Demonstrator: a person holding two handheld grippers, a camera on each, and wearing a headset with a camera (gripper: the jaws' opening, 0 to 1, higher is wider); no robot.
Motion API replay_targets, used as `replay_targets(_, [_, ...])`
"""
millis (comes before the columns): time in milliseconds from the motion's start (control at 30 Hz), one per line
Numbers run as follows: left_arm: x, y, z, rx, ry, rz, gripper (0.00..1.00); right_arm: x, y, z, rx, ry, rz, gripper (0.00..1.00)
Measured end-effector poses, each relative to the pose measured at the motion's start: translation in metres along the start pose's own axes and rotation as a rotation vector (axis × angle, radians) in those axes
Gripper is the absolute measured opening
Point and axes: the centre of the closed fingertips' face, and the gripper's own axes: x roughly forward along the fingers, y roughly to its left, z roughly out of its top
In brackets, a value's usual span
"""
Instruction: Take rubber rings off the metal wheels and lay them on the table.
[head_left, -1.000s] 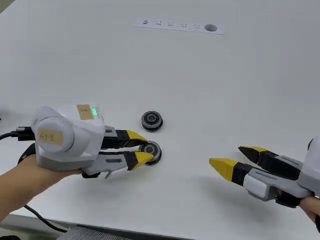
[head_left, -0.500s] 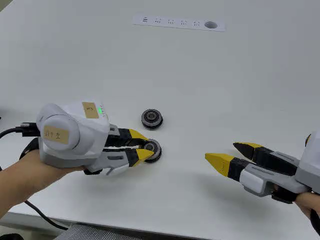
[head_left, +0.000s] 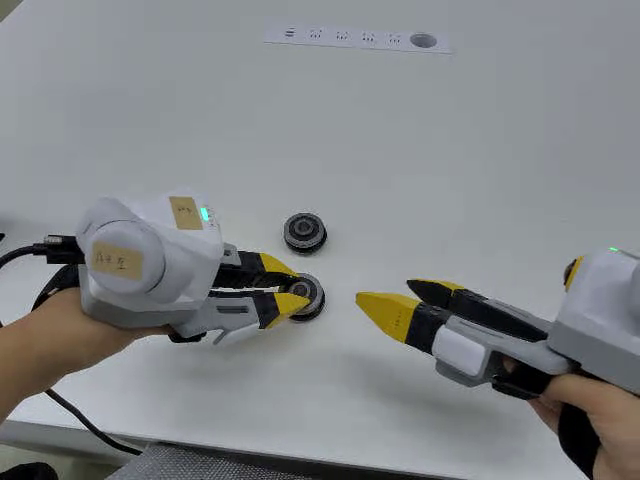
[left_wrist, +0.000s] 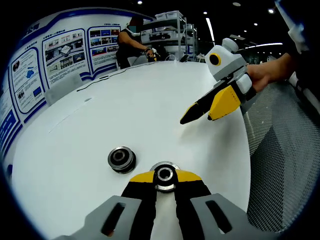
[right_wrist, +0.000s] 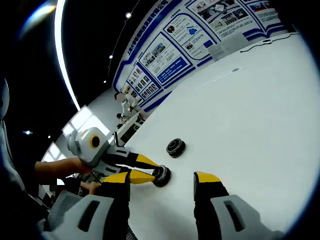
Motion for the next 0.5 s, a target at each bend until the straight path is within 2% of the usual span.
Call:
replay_targets(100, [0.000, 0.000, 0.000, 0.006, 0.004, -0.001, 0.13, 0.011, 0.006, 0.000, 0.049, -0.007, 0.027, 0.53])
replay_targets(267, [0.000, 0.000, 0.000, -0.004, 0.003, -0.003, 0.13, 0.028, 0.011, 0.000, 0.102, -0.003, 0.044, 0.60])
replay_targets(500, [0.000, -0.001, 0.001, 0.001, 0.011, -0.005, 0.13, 0.040, 0.014, -0.005, 0.158, 0.024, 0.065, 0.62])
